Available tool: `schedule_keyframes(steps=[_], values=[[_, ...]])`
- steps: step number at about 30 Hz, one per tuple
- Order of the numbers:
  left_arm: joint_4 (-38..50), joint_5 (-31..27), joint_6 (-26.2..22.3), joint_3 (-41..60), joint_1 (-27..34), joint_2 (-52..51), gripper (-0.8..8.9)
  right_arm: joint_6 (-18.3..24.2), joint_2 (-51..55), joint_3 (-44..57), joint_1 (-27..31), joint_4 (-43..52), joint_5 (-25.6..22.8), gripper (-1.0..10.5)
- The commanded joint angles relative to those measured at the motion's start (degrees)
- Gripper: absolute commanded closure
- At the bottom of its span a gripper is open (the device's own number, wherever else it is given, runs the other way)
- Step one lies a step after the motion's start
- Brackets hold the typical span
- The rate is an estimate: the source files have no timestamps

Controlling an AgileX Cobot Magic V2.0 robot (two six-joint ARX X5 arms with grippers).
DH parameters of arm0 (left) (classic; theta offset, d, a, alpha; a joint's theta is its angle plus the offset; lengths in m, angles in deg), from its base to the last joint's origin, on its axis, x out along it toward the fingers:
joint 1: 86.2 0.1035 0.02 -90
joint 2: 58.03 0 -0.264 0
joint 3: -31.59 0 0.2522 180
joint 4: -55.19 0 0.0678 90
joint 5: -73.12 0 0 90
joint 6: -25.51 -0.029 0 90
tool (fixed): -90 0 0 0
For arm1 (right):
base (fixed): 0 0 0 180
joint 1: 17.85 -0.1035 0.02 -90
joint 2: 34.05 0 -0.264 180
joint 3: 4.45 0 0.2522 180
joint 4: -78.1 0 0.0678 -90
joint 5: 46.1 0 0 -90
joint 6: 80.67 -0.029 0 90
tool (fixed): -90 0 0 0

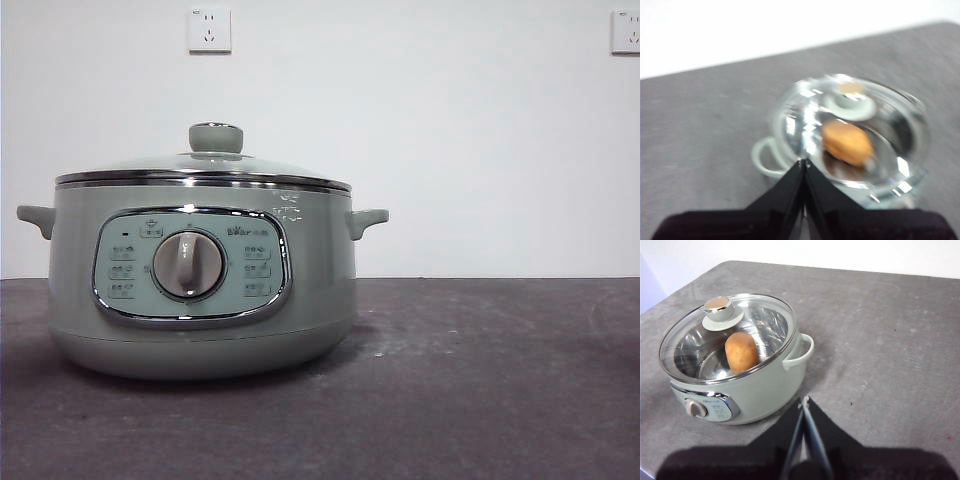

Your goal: Pick up the potato,open the lid,put the potato in the pot,close the lid

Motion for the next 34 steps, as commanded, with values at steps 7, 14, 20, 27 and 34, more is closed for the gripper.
schedule_keyframes(steps=[7, 14, 20, 27, 34], values=[[18.5, 10.9, -0.8, 23.3, 18.1, -12.3, 8.17, -0.6, 0.0, 0.3, -0.1, 0.2, 0.1, 9.5], [20.7, 12.3, -1.1, 35.2, 26.5, -20.2, 8.17, -0.6, 0.0, 0.3, -0.1, 0.1, 0.1, 9.5], [22.2, 12.3, -2.2, 40.4, 29.5, -23.0, 8.17, -0.6, 0.0, 0.3, -0.1, 0.1, 0.1, 9.5], [24.3, 12.5, -3.6, 41.9, 29.8, -23.0, 8.17, -0.6, 0.0, 0.3, -0.1, -0.5, 0.1, 9.5], [24.5, 12.3, -3.2, 41.9, 29.8, -23.0, 8.17, -0.6, 0.0, 0.3, -0.1, -1.2, 0.1, 9.5]])
